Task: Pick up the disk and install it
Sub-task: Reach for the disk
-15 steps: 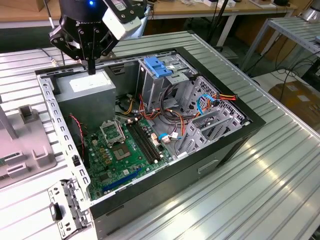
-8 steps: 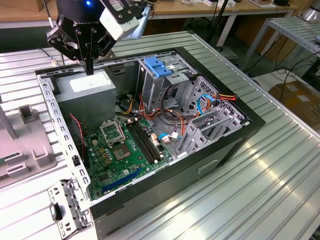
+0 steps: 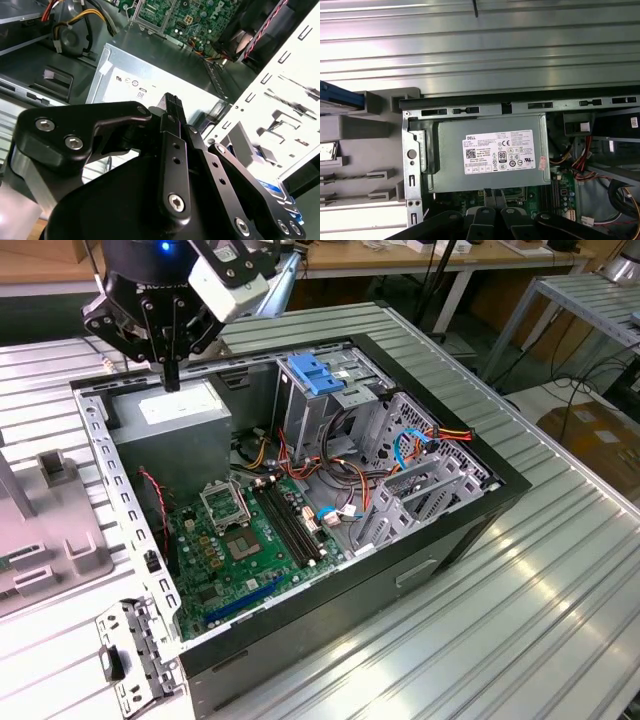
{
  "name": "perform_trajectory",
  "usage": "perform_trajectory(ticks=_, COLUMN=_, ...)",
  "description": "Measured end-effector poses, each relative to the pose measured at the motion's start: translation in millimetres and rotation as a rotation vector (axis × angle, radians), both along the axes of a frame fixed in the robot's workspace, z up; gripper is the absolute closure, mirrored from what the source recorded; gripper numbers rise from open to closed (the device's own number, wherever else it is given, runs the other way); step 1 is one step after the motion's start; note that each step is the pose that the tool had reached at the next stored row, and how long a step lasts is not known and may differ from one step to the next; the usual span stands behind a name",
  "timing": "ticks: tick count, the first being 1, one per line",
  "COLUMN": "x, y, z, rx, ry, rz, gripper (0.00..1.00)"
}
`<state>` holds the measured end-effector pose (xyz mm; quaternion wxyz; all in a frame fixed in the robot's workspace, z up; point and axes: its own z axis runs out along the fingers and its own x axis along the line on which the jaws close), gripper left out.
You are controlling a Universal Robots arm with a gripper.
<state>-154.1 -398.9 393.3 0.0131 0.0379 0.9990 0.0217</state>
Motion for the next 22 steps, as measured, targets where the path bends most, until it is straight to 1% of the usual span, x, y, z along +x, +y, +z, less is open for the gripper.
perform_trajectory(ticks=22, x=-27.8, y=0.0, z=0.0, rx=-0.0001, ry=0.0000, rz=0.000, gripper=0.89)
